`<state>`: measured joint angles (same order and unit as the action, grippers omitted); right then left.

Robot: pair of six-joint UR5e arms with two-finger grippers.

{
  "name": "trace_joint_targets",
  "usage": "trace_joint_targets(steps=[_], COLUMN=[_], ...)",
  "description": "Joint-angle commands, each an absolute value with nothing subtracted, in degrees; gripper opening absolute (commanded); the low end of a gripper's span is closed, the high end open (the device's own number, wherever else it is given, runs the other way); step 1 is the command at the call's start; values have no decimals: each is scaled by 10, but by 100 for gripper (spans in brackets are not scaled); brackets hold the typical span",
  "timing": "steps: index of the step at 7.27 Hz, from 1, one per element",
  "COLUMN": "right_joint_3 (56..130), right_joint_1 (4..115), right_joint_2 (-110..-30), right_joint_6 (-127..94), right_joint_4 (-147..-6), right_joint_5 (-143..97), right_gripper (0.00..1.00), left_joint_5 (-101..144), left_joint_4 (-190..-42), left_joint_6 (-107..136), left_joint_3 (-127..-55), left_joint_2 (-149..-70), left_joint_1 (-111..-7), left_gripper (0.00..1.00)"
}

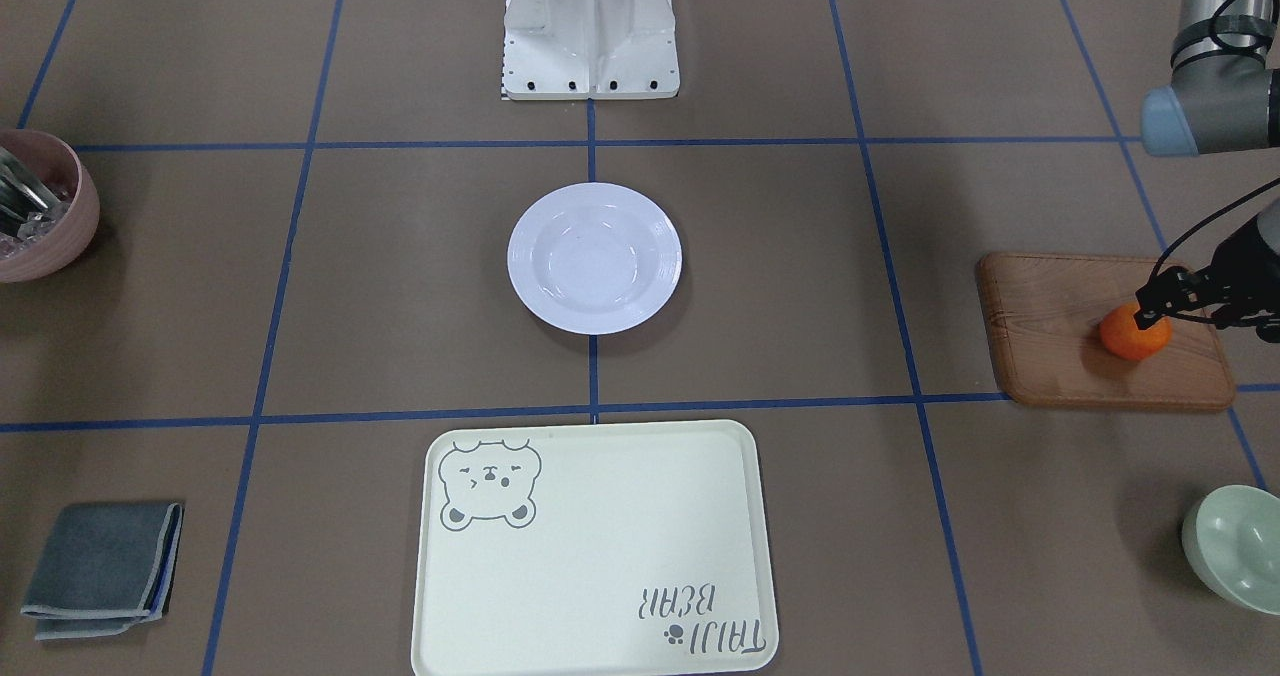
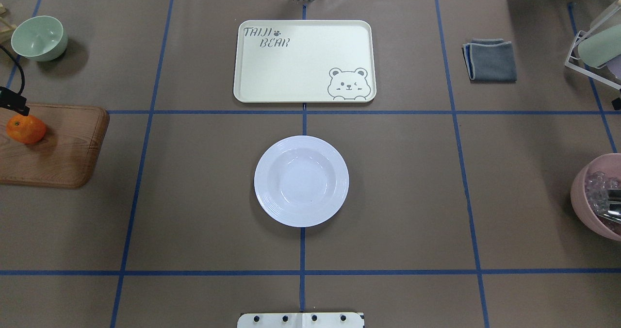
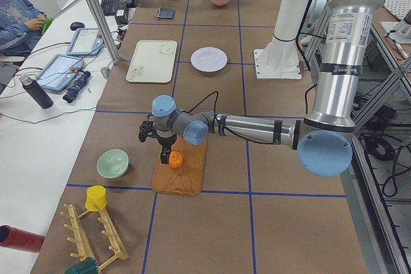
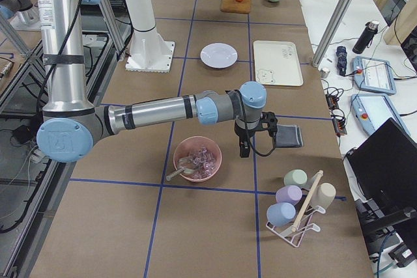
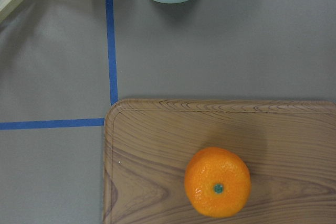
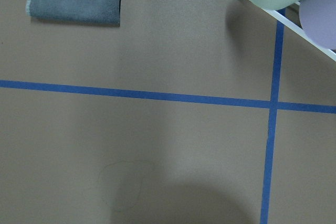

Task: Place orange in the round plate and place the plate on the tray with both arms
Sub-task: 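Lower the left gripper onto the orange on the wooden tray and grasp it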

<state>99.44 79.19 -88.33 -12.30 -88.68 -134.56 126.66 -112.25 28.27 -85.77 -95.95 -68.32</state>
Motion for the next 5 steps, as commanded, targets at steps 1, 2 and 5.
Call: trace_joint_targets(steps=[1, 2, 5], right_joint_3=[993, 992, 991], right_joint_1=[791, 790, 788], right_joint_2=[-883, -883, -883], right_joint_6=[-123, -123, -123], right_joint_4=[-887, -887, -887], right_joint_5=[-1346, -1346, -1346], right_gripper=[100, 100, 100], left_joint_5=[1267, 1267, 1267], left_joint_4=[-1126, -1125, -1126], left_joint_6=[283, 284, 284], left_joint_3=[-845, -840, -818], left_joint_2=[-962, -965, -974], left_joint_1=[-667, -666, -662], left_gripper=[98, 98, 98])
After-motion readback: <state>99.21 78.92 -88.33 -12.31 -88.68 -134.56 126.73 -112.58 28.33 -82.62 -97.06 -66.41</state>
